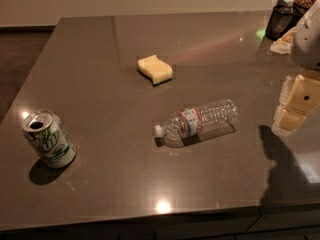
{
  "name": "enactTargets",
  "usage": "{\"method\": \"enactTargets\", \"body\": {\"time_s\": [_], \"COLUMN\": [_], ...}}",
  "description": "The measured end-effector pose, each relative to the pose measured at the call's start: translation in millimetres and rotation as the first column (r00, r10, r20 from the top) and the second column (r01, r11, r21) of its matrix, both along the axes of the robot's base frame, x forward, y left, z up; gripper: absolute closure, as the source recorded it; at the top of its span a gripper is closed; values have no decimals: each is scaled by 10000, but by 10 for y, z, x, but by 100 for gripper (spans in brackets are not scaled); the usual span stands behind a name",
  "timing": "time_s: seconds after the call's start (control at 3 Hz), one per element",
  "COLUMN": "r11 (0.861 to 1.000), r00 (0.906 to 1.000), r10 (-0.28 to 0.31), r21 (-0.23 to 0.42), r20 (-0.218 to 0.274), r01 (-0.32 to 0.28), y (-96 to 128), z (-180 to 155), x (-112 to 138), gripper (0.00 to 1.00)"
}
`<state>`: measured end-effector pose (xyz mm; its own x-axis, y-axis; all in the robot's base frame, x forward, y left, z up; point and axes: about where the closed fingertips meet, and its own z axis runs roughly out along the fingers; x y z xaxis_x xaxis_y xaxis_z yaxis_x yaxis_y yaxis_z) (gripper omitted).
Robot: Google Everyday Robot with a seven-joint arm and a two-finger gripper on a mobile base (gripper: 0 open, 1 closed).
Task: Pick water bottle
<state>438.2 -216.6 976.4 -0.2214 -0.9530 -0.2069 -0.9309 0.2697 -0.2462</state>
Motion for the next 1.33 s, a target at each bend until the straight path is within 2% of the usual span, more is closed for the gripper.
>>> {"method": "enactTargets", "body": {"time_s": [0.33, 0.67, 1.0, 1.33], "r11": [10000, 9986, 9896, 9806], "r00": [10000, 9986, 9895, 9796], "r10": [0, 522, 1436, 1960], "r21": [0, 51, 130, 146], "r20": [2, 103, -153, -455], "r01": [0, -523, -1435, -1955], "y": [0, 244, 593, 766], "z": [0, -162, -496, -700], "x": [0, 124, 420, 587], "gripper": [0, 0, 0, 0]}}
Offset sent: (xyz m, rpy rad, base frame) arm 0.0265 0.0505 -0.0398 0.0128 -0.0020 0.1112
